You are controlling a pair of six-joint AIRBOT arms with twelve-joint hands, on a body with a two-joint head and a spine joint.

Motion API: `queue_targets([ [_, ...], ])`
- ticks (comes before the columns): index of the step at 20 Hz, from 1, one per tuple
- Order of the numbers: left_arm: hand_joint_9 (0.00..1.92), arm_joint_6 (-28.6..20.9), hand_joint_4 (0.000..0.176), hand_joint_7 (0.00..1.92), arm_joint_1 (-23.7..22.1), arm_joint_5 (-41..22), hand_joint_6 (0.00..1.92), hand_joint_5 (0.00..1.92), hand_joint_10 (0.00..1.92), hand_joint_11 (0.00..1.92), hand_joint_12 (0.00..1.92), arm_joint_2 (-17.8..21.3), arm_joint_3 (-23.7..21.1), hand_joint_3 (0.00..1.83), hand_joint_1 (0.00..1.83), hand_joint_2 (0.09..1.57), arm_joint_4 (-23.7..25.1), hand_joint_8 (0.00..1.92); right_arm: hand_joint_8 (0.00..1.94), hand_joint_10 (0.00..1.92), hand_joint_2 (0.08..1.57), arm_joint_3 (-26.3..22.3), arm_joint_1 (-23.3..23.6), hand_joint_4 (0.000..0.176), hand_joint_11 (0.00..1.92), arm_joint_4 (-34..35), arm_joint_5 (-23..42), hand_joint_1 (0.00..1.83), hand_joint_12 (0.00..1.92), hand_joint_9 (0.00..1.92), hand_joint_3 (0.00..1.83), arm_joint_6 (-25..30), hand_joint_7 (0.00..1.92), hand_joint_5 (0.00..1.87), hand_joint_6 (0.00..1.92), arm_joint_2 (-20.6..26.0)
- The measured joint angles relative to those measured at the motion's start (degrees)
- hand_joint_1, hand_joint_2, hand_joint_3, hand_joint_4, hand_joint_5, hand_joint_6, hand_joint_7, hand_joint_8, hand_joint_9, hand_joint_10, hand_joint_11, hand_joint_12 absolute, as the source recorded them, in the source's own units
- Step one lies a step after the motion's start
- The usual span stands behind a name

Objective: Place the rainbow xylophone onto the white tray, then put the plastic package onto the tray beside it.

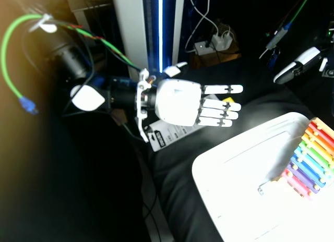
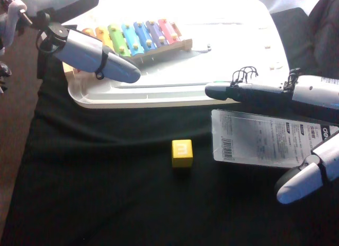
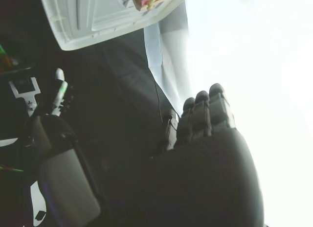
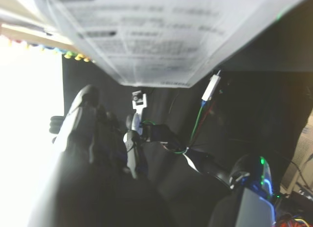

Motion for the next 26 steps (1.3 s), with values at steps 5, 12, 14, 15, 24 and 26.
queue_targets([
  [5,0.0,-0.04,0.156,0.0,0.2,-0.09,0.0,0.0,0.0,0.0,0.0,0.0,-0.13,0.0,0.65,0.71,-0.2,0.0,0.0,0.0,0.63,0.44,0.0,0.172,0.1,-1.38,-1.27,0.6,0.05,0.0,0.0,1.2,0.0,0.0,0.0,-0.81],
  [12,0.0,0.0,0.156,0.0,0.94,-0.33,0.0,0.0,0.0,0.0,0.0,0.0,-0.31,0.0,0.61,0.72,-0.22,0.0,0.0,0.01,0.66,1.09,0.0,0.158,0.16,-2.95,-2.14,0.66,0.08,0.02,0.01,2.49,0.0,0.0,0.0,-1.49],
  [14,0.0,0.0,0.134,0.0,0.94,-0.37,0.0,0.0,0.0,0.0,0.0,0.0,-0.31,0.0,0.59,0.72,-0.22,0.0,0.0,0.01,0.69,1.44,0.0,0.166,0.17,-3.37,-2.6,0.69,0.09,0.02,0.02,2.8,0.0,0.0,0.0,-2.01],
  [15,0.0,0.0,0.11,0.0,0.94,-0.37,0.0,0.0,0.0,0.0,0.0,0.0,-0.31,0.0,0.56,0.72,-0.24,0.0,0.0,0.01,0.69,1.64,0.0,0.163,0.17,-3.43,-2.62,0.72,0.1,0.03,0.01,2.99,0.0,0.0,0.0,-2.21],
  [24,0.0,0.0,0.134,0.0,1.44,-0.72,0.0,0.0,0.0,0.0,0.0,0.0,-0.31,0.0,0.6,0.71,-0.63,0.0,0.0,0.01,0.88,3.32,0.0,0.176,0.6,-3.1,-4.31,1.36,0.2,0.45,0.0,3.63,0.25,0.0,0.0,-3.26],
  [26,0.0,0.0,0.129,0.0,1.66,-0.87,0.0,0.0,0.0,0.0,0.0,-0.02,-0.31,0.0,0.63,0.71,-0.61,0.0,0.0,0.01,0.91,3.54,0.0,0.142,0.69,-2.49,-4.11,1.4,0.22,0.52,0.0,3.87,0.3,0.02,0.0,-3.26],
])
